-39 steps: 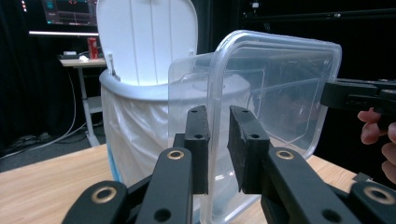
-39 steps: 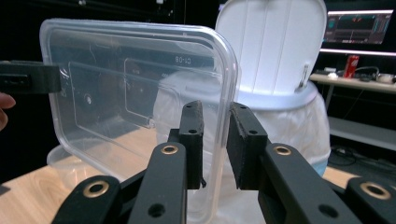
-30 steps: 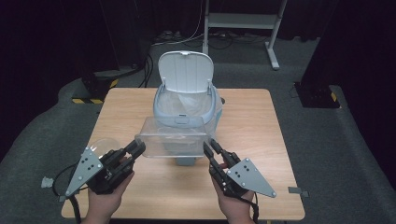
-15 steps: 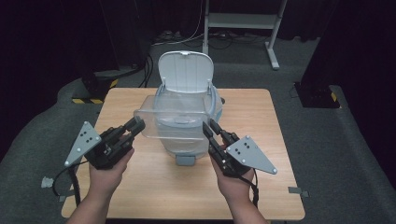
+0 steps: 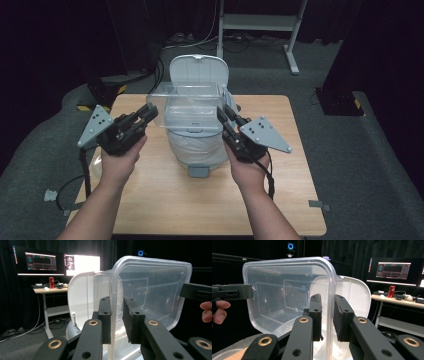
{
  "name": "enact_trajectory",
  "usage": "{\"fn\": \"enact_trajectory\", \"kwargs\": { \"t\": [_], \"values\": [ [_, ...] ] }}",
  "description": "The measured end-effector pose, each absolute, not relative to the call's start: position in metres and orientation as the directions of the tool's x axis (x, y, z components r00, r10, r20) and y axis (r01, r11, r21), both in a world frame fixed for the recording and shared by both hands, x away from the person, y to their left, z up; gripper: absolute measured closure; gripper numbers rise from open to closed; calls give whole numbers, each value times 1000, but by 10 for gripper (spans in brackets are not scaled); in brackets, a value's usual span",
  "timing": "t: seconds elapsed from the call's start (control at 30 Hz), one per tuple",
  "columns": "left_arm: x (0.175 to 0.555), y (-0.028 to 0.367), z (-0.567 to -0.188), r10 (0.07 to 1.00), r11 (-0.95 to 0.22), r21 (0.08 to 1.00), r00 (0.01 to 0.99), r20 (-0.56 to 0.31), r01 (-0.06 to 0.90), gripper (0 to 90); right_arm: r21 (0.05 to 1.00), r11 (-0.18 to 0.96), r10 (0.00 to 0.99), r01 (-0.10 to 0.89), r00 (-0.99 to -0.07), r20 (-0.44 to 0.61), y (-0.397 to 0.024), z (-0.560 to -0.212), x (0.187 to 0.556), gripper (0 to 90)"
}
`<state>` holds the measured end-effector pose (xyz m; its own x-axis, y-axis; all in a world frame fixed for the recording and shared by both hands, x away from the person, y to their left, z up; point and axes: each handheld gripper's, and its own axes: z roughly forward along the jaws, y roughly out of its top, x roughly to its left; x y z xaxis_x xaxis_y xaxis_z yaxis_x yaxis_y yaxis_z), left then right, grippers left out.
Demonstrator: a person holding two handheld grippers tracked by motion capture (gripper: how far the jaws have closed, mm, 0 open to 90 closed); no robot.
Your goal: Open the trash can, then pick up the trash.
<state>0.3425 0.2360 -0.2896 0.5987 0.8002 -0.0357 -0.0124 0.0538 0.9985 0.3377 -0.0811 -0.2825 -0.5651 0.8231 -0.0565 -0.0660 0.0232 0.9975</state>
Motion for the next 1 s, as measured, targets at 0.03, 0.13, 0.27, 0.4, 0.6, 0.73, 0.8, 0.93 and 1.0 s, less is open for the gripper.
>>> {"fn": "enact_trajectory", "kwargs": {
  "t": [0.03,0.13,0.27,0.4,0.6,0.73,0.8,0.93,1.0],
  "values": [
    [346,236,-289,801,53,999,598,-35,-12,765,998,25,824,-65,-563,-57,-81,-282,341,783],
    [356,237,-287,806,48,999,591,-30,-15,764,998,21,829,-61,-557,-52,-78,-280,350,782],
    [368,238,-284,813,43,999,582,-24,-20,763,998,15,833,-53,-551,-42,-75,-280,363,782],
    [376,240,-282,816,46,999,577,-28,-17,762,999,13,837,-40,-547,-33,-72,-280,374,780],
    [384,243,-283,823,54,998,567,-36,-15,764,1000,10,840,-28,-543,-23,-67,-278,386,778],
    [387,246,-284,825,59,998,564,-41,-14,765,1000,16,841,-22,-540,-25,-63,-278,392,775],
    [387,247,-285,825,61,998,564,-41,-16,767,1000,20,842,-18,-539,-27,-62,-279,394,773],
    [388,250,-285,829,63,998,558,-43,-17,771,1000,23,844,-5,-536,-23,-58,-281,397,767],
    [387,251,-285,830,66,998,556,-43,-22,774,1000,25,843,0,-537,-22,-57,-281,400,765]
  ]
}}
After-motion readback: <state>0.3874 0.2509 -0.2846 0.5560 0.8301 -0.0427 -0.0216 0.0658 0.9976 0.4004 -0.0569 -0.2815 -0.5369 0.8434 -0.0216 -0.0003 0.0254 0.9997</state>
